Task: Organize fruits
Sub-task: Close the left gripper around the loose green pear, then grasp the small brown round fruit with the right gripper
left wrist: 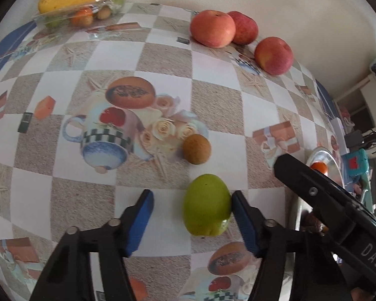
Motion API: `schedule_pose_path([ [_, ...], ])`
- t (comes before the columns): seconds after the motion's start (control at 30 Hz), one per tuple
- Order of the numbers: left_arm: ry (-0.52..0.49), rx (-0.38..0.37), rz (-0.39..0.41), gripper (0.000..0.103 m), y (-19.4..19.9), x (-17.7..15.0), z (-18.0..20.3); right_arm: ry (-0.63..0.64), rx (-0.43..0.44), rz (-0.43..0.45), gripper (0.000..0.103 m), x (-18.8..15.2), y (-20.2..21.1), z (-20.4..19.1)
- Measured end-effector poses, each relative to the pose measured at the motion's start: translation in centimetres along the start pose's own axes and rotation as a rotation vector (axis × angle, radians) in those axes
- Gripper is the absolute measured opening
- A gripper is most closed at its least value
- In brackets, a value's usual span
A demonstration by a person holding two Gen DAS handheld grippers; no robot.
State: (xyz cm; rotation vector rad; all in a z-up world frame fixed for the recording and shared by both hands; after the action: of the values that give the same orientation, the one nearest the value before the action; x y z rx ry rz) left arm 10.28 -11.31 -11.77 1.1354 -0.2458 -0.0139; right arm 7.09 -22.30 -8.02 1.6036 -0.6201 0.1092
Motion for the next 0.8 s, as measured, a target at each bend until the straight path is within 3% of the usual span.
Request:
schedule_pose_path([
  [0.1, 0.018, -0.055, -0.042, 0.042, -0.2, -0.5, 0.8, -0.004, 0.001, -0.004, 0.090, -0.1, -0.2, 0.1],
  [0.4, 0.083, -0.085, -0.056, 0.042, 0.3, -0.6, 0.0, -0.014, -0.004, -0.006, 0.090, -0.2, -0.3, 0.4],
  [0.57, 0.141, -0.081, 0.010, 0.041, 2.1, 0.9, -1.7, -0.031, 0.007, 0.003, 0.089, -0.2, -0.3, 0.5],
  [0.67, 0.155, -0.039, 0.066, 0.039, 3.1, 2.0, -3.1, -0.022, -0.003, 0.004, 0.089, -0.2, -0.2, 0.4],
  [0.8, 0.219, -0.049, 0.078, 0.039, 3.4, 2.7, -5.0, -0.016, 0.005, 0.007, 0.089, -0.1, -0.2, 0.1],
])
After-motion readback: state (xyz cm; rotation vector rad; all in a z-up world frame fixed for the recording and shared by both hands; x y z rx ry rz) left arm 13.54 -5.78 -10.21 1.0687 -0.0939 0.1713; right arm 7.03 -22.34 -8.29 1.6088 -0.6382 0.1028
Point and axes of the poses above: each gripper's, at about its wrist camera, not at the fingertips, and y roughly against the way its jaws point, z to its right, x to its top, the point moved 8 cm from there along -y, roughly the way its jaws point, and after that the axes turned 10 degrees about y, right-handed, at the moved point
